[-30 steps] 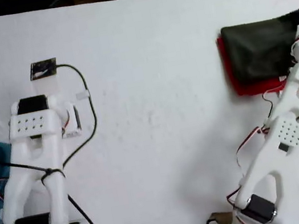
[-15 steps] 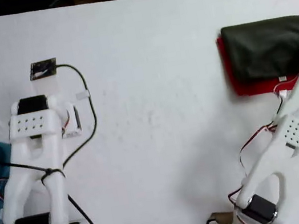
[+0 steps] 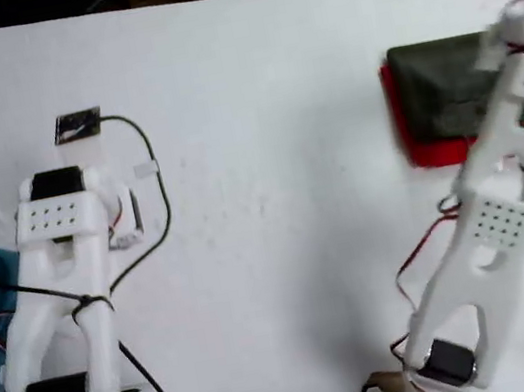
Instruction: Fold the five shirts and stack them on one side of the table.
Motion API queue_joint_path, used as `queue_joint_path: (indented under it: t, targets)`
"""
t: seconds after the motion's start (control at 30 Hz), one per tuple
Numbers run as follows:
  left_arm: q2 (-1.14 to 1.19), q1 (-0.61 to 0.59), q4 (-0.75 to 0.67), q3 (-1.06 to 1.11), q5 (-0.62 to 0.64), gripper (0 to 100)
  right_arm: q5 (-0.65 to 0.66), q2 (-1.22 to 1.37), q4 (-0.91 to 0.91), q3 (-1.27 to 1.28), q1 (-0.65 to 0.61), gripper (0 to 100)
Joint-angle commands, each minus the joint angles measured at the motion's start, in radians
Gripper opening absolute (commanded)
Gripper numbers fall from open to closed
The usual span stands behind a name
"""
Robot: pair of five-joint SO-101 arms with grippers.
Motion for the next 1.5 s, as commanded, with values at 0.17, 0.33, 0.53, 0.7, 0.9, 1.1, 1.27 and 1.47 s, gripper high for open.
queue_joint_path:
  t: [0.17, 0.33, 0.53, 0.7, 0.9, 1.1, 1.27, 1.47]
  targets:
    - [-0.206, -0.011, 0.054, -0.002, -0.003, 3, 0.08, 0.004, 0.031, 0.167, -0.048, 1.9]
    - [-0.354, -0.011, 0.046, -0.002, -0.005, 3, 0.101, 0.107, 0.028, 0.193, -0.054, 1.9]
    - [-0.405, -0.011, 0.046, -0.002, -0.081, 3, 0.155, 0.162, 0.031, 0.204, -0.027, 1.9]
    - [-0.405, -0.011, 0.044, -0.002, -0.092, 3, 0.249, 0.136, 0.033, 0.261, -0.015, 1.9]
    - [-0.405, -0.009, 0.031, -0.002, -0.092, 3, 0.325, 0.045, 0.033, 0.362, -0.018, 2.0]
    - [-0.405, -0.009, 0.031, -0.002, -0.092, 3, 0.368, -0.082, 0.031, 0.47, -0.039, 2.0]
    - [-0.405, -0.009, 0.017, -0.002, -0.094, 3, 0.345, -0.213, 0.031, 0.543, -0.09, 2.0]
    - [-0.408, -0.009, 0.023, -0.002, -0.095, 3, 0.259, -0.321, 0.028, 0.655, -0.125, 2.0]
